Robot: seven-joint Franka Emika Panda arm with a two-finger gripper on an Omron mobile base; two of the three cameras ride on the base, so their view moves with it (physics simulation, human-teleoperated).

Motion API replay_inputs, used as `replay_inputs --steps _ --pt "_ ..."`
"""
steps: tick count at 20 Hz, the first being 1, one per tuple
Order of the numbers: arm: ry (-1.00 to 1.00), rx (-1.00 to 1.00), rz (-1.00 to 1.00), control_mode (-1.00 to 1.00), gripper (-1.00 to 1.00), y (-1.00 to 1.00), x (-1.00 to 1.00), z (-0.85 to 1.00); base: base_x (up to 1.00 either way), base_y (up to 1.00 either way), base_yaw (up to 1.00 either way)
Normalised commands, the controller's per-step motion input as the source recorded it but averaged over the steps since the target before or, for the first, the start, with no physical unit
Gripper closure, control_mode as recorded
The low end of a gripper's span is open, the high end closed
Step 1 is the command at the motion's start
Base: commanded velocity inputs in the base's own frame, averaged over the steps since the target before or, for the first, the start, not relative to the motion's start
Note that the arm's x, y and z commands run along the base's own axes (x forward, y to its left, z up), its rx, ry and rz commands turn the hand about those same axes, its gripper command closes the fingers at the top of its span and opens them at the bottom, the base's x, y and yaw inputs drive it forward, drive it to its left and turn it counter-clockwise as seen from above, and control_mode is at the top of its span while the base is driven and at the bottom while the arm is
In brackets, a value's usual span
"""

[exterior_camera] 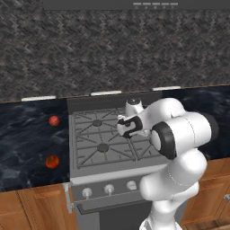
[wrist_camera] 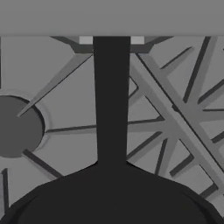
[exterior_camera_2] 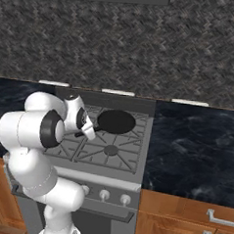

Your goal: Place the pan on the rear right burner on the stove. Then place the tomato and the onion in the pan and turn on the rear right burner.

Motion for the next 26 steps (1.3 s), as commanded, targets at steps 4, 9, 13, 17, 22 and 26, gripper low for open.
replay_inputs --steps 4,9,13,17,22,26 --pt "0.00 0.00 0.00 -1.00 1.00 -0.09 0.26 -0.13 0.00 0.00 0.00" --pt "0.00 0.00 0.00 -1.00 1.00 -0.11 0.26 -0.08 0.00 0.00 0.00" --pt "0.00 0.00 0.00 -1.00 1.00 -0.09 0.27 -0.08 0.00 0.00 0.00" --pt "0.00 0.00 0.00 -1.00 1.00 -0.03 0.30 -0.11 0.00 0.00 0.00" --pt "0.00 -0.03 0.00 -1.00 1.00 0.00 0.41 -0.18 0.00 0.00 0.00" --pt "0.00 -0.03 0.00 -1.00 1.00 0.00 0.41 -0.18 0.00 0.00 0.00"
